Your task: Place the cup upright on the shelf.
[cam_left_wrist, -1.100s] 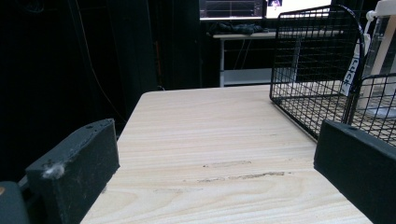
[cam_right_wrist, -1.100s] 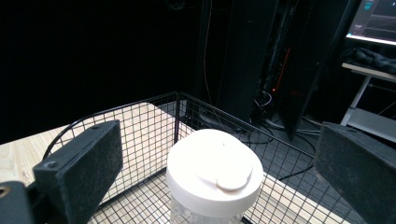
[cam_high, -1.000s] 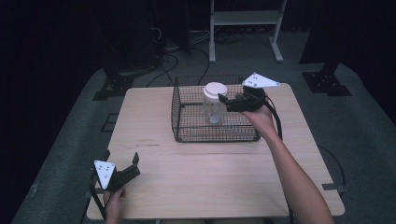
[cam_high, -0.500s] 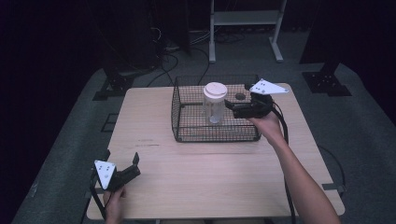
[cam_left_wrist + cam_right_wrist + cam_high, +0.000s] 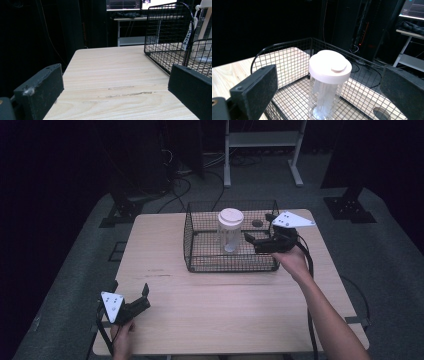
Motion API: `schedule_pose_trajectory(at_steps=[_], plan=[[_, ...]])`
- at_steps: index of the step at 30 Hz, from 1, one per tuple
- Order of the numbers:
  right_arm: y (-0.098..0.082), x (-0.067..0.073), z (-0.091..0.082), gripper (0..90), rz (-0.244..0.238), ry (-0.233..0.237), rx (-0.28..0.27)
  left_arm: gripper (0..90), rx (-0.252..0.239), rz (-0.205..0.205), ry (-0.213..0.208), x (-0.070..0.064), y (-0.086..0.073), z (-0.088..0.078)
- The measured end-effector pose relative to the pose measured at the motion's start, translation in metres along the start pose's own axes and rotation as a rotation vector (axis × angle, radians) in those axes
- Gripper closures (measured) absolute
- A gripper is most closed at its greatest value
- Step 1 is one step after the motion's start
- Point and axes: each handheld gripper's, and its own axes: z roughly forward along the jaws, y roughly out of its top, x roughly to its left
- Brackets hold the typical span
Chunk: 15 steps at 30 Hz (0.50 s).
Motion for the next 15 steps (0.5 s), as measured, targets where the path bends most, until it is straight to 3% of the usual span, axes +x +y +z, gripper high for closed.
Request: schedule_pose_trajectory(at_steps=[15], plan=[[-0.0098,0.0034,-0.0100,0.6,0.002,0.012,0.015,0.0,-0.001,0.002,0.000,0.0001,0.0000,-0.0001]])
